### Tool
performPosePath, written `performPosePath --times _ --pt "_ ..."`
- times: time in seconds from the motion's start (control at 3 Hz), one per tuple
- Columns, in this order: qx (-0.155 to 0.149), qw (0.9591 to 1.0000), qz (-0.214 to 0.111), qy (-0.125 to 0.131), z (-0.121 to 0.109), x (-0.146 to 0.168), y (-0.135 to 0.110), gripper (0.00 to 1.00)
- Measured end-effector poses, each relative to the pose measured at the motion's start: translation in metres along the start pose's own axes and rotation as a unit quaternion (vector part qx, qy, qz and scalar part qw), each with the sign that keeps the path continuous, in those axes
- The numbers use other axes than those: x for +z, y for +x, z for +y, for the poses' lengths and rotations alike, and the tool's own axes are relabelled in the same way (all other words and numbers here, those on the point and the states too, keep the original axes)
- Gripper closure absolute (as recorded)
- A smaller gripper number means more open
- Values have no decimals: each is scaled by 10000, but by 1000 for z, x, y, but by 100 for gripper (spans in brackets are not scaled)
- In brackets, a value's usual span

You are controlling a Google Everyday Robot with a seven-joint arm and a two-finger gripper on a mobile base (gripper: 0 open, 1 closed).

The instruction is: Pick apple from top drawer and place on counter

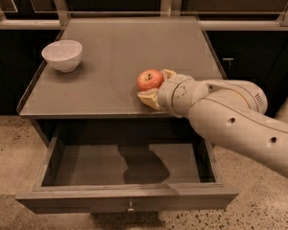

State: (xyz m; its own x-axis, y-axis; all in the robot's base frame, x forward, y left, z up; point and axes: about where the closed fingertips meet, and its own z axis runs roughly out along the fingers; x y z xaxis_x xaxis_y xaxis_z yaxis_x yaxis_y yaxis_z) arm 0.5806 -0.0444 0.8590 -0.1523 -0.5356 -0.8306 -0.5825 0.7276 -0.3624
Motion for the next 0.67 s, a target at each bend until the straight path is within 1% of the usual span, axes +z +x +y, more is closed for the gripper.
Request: performPosePath --times 0.67 --pt "0 10000 0 0 0 0 0 34"
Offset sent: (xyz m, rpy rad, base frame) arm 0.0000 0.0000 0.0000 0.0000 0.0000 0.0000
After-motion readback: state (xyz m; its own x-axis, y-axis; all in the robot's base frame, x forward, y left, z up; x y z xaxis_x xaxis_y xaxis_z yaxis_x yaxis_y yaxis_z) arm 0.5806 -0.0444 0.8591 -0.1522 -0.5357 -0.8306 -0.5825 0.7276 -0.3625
